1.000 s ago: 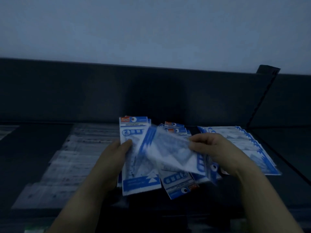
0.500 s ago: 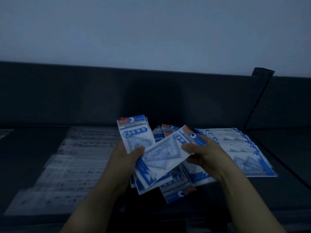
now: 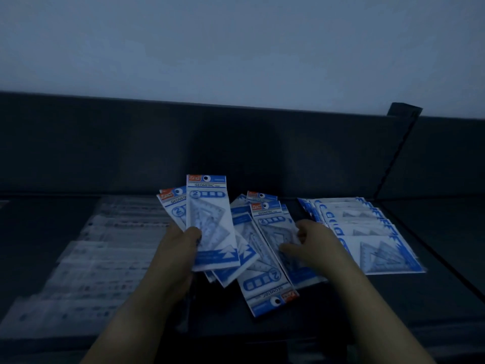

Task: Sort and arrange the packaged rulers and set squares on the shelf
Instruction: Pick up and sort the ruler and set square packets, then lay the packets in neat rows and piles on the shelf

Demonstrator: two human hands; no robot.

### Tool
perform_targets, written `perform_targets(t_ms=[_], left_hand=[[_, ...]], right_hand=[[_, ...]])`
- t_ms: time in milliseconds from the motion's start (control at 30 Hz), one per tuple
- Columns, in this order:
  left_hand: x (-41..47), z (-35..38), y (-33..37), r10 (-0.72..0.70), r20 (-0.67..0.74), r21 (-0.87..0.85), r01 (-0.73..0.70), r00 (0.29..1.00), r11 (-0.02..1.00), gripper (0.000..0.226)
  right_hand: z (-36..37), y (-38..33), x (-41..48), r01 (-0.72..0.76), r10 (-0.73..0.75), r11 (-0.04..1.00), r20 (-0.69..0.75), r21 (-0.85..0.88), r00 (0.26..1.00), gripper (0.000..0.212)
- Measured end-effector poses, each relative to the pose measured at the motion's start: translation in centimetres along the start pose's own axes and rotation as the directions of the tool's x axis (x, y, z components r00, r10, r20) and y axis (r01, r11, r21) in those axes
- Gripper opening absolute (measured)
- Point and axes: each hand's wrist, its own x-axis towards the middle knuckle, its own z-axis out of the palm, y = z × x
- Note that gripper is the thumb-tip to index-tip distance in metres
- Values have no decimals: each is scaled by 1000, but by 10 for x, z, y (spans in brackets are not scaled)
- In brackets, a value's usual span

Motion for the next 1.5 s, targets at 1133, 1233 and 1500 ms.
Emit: perform_targets(t_ms=[1133,1233,1500], left_hand=[[7,-34,-2,53,-36,50,-51,998,997,36],[10,-38,-6,38,-30,92,-36,999,995,41],[14,-41,-15,19,-38,129,-14,999,992,39]], right_hand=[[24,-28,-17,85,-84,995,-20,45,996,49],[32,-36,-21,81,-81,994,-6,-78,997,46],[31,-31,-8,61,-58,997,59,-43,997,52]])
